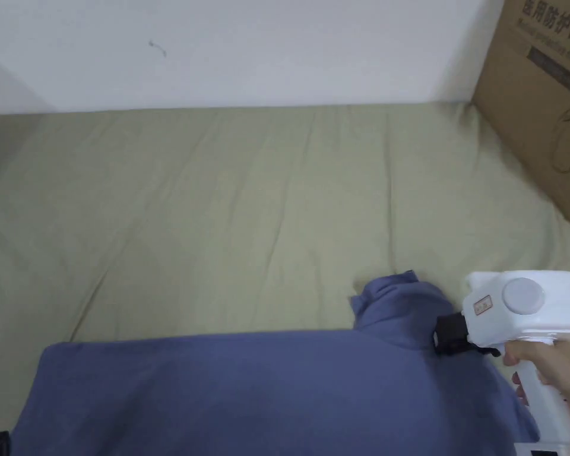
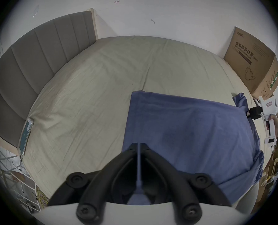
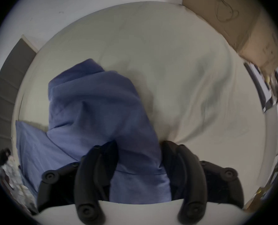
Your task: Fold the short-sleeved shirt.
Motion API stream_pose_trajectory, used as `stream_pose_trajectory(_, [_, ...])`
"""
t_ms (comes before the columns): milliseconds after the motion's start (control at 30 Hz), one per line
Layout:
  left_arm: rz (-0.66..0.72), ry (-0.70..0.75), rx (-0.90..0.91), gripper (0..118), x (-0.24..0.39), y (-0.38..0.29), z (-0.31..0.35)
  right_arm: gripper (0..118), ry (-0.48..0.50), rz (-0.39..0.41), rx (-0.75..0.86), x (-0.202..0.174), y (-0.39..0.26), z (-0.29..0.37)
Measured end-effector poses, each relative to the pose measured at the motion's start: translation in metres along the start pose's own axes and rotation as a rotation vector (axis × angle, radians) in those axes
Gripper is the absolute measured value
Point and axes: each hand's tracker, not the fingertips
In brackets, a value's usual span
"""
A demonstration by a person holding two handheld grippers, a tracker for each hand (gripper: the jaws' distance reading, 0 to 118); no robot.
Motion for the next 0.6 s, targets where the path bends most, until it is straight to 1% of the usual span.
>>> stream_pose_trajectory(33, [0.018,-0.015,0.003,17,-0.002,0.004,-0.004,47,-0.021,0.051,0.025,-0.003,-0.001,0.004])
stream_pose_trajectory(67, [0.047,-0.035,-0.002,33,-0.004,0.009,-0.009,35,-0.031,0.061,0.031,-0.004,0.0,0.004])
stream_pose_trajectory(100, [0.056,-0.044,-0.022,72,-0.006,0.016,-0.017,12,-0.011,0.037,0.024,-0.006,-0.002,0.009])
stream_pose_trajectory(133, [0.066,-0.046,-0.024,94,-0.007,0.022,-0.022,5,0.041,-0.008,0.013,-0.005,-0.001,0.008])
stream_pose_trajectory(167, [0.076,-0.051,-0.01,101,-0.008,0.03,-0.028,3,0.021,-0.018,0.017,-0.005,-0.001,0.008])
stream_pose_trajectory(233, [0.089,-0.05,0.001,101,-0.009,0.048,-0.044,2,0.011,-0.004,0.025,-0.009,-0.004,0.011])
stream_pose_trajectory(333, [0.096,-0.027,-0.029,101,-0.01,0.078,-0.083,2,0.013,0.016,0.04,-0.011,-0.007,0.019])
stream_pose_trajectory(433, [0.107,0.003,-0.056,101,-0.008,0.098,-0.127,2,0.044,-0.034,0.04,-0.008,-0.007,0.022])
stream_pose_trajectory(467, [0.13,0.018,-0.109,98,-0.007,0.102,-0.14,2,0.054,-0.054,0.038,-0.006,-0.008,0.022])
stream_pose_trajectory(500, [0.154,0.012,-0.146,87,-0.005,0.103,-0.147,2,0.061,-0.07,0.038,-0.004,-0.007,0.022])
stream_pose_trajectory(533, [0.156,-0.027,-0.166,76,-0.003,0.103,-0.153,2,0.064,-0.077,0.037,-0.003,-0.007,0.022])
stream_pose_trajectory(567, [0.131,-0.001,-0.176,74,0.003,0.101,-0.154,2,0.066,-0.079,0.037,-0.003,-0.008,0.022])
stream_pose_trajectory(600, [0.061,0.032,-0.149,63,0.007,0.102,-0.149,2,0.069,-0.085,0.038,-0.003,-0.007,0.023])
